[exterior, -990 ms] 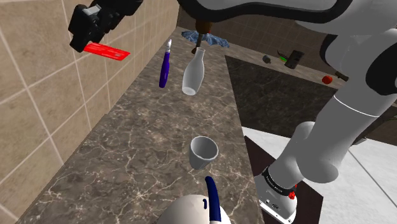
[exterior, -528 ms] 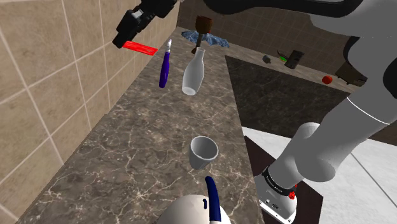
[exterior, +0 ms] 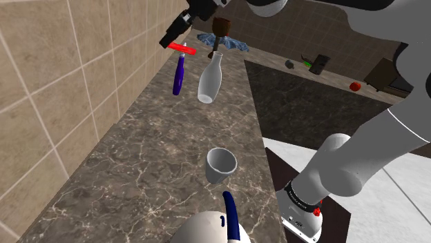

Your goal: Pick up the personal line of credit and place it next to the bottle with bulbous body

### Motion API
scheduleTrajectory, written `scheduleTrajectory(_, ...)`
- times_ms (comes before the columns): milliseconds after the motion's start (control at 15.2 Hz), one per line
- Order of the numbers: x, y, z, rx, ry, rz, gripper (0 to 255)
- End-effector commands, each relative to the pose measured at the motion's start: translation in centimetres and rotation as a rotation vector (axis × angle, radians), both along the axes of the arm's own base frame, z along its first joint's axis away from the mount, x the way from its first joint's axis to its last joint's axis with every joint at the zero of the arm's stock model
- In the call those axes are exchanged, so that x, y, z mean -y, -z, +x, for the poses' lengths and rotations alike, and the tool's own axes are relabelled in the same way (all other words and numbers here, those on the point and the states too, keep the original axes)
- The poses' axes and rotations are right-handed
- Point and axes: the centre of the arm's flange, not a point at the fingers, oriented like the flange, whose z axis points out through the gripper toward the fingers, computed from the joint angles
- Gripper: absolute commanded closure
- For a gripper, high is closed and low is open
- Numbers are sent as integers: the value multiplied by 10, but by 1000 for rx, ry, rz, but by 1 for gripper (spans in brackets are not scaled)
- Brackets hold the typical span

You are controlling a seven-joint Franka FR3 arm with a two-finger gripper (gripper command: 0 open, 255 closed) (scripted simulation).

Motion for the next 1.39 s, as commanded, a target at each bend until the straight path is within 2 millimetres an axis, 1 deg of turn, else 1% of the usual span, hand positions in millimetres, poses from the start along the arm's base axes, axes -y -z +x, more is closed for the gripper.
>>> scheduleTrajectory(0,25,-2,6,0,-2,0,255)
scheduleTrajectory(1320,285,-2,50,0,-2,0,255)
